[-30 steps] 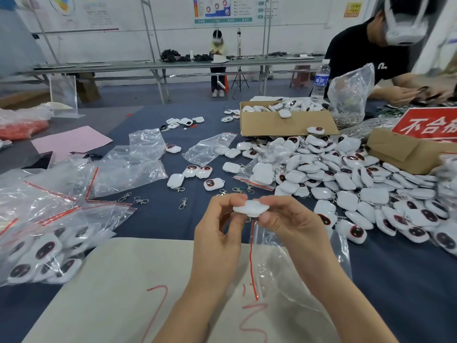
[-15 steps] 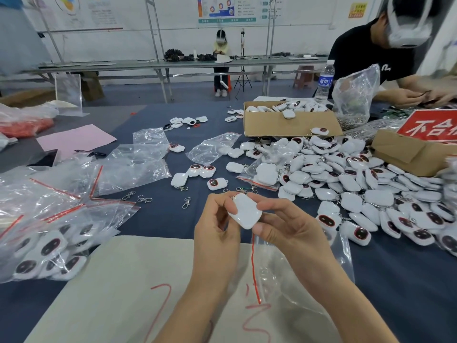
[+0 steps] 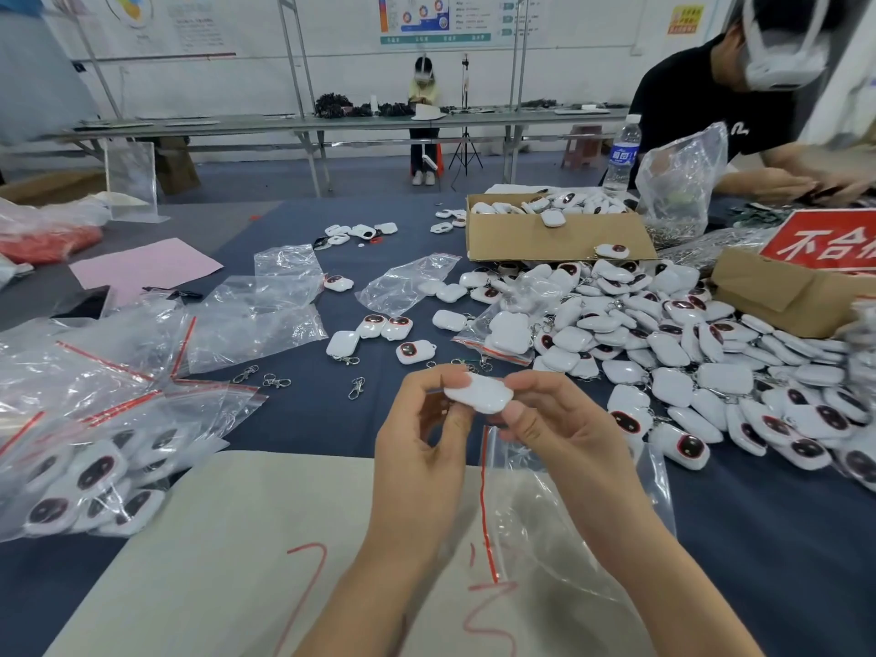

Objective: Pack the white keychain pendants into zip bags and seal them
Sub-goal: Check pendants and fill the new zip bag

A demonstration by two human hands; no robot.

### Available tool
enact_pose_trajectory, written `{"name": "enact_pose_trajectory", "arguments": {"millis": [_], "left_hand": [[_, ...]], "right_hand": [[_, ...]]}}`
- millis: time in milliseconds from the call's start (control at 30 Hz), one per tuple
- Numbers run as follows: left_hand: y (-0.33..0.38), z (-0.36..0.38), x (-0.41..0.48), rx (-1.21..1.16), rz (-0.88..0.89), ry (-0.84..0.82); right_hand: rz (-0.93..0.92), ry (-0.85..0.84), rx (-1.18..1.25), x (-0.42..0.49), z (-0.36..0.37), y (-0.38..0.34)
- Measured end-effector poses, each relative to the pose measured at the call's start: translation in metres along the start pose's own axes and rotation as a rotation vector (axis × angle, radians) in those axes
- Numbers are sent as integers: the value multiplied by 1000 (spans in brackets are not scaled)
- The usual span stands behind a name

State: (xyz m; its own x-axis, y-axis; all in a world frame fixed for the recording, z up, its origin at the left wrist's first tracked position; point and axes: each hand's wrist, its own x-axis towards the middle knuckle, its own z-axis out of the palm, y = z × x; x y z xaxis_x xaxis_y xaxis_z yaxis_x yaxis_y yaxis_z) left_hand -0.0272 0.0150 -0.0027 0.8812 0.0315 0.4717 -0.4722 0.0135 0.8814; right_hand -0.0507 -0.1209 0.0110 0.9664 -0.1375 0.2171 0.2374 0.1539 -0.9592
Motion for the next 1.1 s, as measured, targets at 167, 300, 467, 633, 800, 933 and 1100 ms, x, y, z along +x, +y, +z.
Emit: {"name": "enact_pose_trajectory", "arguments": {"millis": [167,300,467,633,800,933,1100], "left_hand": [[3,0,-2,115,52,-25],[5,1,-2,113,7,-28],[7,1,1,25,-103,-53],[1,-18,15,154,-234,-49],[-14,-48,24,446,-362,-312],[-18,-41,18,562,-330,-497],[-18,-33,13,432,-334,-508]], "right_hand": [[-12,75,-32,3,-3,5],[-15,91,-59,5,-6,7],[-14,86,-79,7,-7,6],[-37,120,-226,5,-8,9],[-19,49,-674,6,-22,18],[30,-10,-786,8,-28,26],[11,65,-692,10,-35,31]]}}
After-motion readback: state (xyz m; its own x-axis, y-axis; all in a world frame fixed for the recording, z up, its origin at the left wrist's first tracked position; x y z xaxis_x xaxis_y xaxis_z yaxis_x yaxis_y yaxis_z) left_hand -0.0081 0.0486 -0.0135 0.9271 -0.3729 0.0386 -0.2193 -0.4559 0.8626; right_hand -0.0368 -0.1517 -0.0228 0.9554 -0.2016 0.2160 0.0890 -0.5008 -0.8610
